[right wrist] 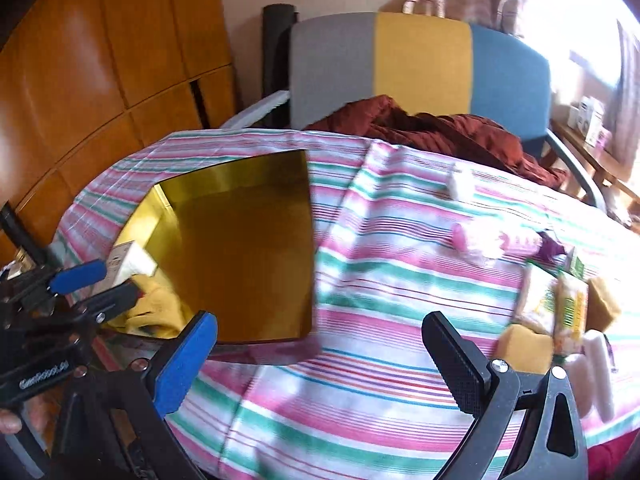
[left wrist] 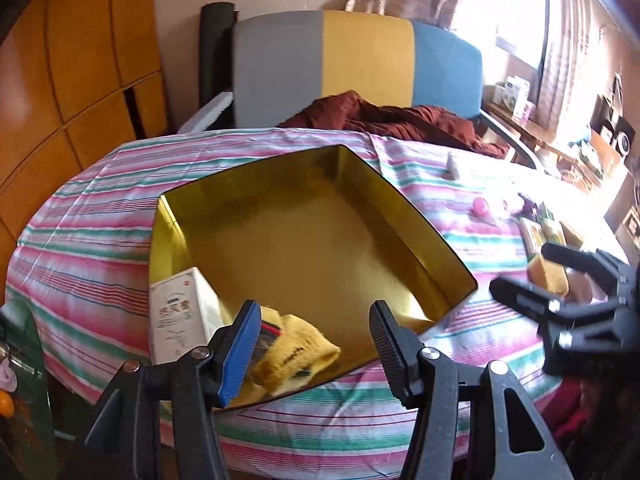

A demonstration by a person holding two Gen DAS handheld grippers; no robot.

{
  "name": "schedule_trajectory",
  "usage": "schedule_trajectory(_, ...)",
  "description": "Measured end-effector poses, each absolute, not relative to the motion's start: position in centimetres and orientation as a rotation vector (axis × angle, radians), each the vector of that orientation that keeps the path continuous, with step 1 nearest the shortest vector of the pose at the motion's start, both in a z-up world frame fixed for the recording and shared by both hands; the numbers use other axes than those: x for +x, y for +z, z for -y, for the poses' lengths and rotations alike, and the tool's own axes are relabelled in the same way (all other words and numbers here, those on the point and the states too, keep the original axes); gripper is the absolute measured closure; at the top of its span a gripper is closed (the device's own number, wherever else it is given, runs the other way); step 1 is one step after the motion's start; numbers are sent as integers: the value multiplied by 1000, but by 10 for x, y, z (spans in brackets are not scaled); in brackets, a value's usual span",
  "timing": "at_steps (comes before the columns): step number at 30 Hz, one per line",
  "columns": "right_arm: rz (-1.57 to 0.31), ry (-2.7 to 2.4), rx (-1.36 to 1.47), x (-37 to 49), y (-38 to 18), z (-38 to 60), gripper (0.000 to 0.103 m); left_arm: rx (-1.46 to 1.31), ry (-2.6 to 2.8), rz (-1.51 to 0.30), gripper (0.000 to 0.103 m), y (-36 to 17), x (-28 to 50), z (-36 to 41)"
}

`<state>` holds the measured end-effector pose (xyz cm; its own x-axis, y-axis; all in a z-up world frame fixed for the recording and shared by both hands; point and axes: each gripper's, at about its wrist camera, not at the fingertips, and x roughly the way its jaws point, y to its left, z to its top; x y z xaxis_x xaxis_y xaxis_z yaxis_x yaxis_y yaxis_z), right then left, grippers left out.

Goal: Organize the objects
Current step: 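Carry the yellow glove into the gold tray and open the right tool, then move the left tool to a pink hair curler and grasp it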

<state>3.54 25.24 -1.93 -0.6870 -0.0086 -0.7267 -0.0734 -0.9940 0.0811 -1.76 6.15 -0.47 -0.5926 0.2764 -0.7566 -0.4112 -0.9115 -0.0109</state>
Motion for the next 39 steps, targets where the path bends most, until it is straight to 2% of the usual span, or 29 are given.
schedule_trajectory(4,-230,2796,-1216,39,-19,-284,0,-1146,2445,-263,44,-8,-15,-75)
schedule_trajectory(6,-283,2757,-1212,41,-19,-304,0,-1149,2411,-259,40,-10,-14,-80)
schedule_trajectory(17,-417,2501,-1006,52,9,-446,0,-1216,2268,-229,39,-15,-15,-106)
schedule_trajectory(21,-466,2402,-947,57,0,-494,0,-1204,2253,-248,39,-13,-14,-117)
schedule_trajectory(24,-591,2342,-956,65,-19,-523,0,-1187,2238,-265,39,-8,-15,-129)
schedule_trajectory(27,-710,2306,-973,67,-26,-538,0,-1177,2222,-294,39,-4,-20,-148)
schedule_trajectory(34,-688,2346,-942,72,-18,-529,0,-1182,2127,-314,39,-1,-39,-216)
schedule_trajectory(39,-720,2369,-931,72,-18,-530,0,-1166,2093,-403,39,-7,-55,-273)
